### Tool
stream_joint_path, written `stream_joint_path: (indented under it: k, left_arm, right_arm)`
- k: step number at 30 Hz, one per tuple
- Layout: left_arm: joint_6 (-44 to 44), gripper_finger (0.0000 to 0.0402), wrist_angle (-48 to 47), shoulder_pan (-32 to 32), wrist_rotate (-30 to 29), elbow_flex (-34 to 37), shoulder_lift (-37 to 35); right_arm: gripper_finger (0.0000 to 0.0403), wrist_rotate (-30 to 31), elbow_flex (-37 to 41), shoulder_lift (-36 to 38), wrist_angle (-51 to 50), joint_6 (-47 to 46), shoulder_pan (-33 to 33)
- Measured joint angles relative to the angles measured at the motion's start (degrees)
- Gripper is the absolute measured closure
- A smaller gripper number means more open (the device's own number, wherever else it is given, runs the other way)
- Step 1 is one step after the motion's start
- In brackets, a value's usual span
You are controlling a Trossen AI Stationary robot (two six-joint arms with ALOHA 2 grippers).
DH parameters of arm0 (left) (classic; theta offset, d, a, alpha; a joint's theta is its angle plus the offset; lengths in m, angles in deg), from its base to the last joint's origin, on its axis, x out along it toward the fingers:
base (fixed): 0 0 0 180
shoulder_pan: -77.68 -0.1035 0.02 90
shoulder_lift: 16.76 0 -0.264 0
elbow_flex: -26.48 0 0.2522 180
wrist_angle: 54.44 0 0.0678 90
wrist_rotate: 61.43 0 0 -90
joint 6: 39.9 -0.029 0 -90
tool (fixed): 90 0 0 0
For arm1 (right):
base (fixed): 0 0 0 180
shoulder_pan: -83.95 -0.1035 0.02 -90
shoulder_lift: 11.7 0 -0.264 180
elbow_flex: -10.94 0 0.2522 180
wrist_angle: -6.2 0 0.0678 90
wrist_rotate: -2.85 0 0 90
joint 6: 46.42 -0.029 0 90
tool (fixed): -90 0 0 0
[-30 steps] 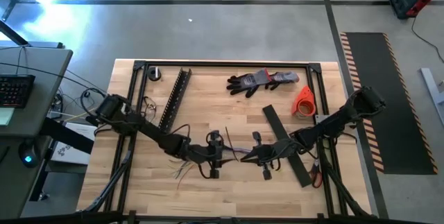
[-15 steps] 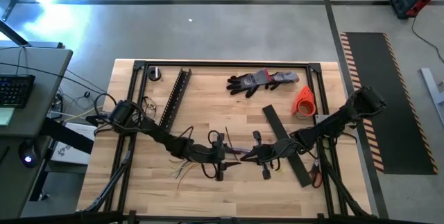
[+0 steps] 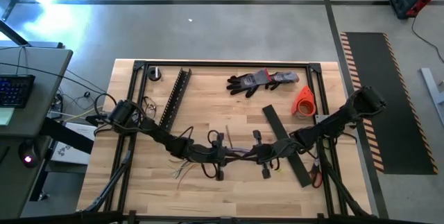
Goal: Ziptie cables
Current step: Wrap the cables wires with the black zip tie
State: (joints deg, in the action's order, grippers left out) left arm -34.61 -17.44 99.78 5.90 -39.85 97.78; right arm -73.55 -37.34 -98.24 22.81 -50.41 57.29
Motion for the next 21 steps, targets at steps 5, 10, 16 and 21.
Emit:
stream_joint_path:
  k: [5,10,16,21]
  left_arm:
    - [-0.4,0.04,0.3,0.5,-0.7,0.0,0.0]
    - [-0.5,0.0401,0.2,0.9,-1.0,0.0,0.0]
    - [-0.5,0.0401,0.1,0.8,-2.0,0.0,0.0]
    - [-0.5,0.0401,0.1,0.8,-2.0,0.0,0.0]
  right_arm:
    - [0.0403,0.9,0.0,4.0,-9.2,-2.4,0.0]
    - [0.0403,4.5,0.0,9.3,-12.1,-2.7,-0.8]
    - [0.0403,3.5,0.0,8.9,-2.7,1.9,-2.4]
    - [0.0403,2.4,0.0,3.9,5.5,4.2,-2.4]
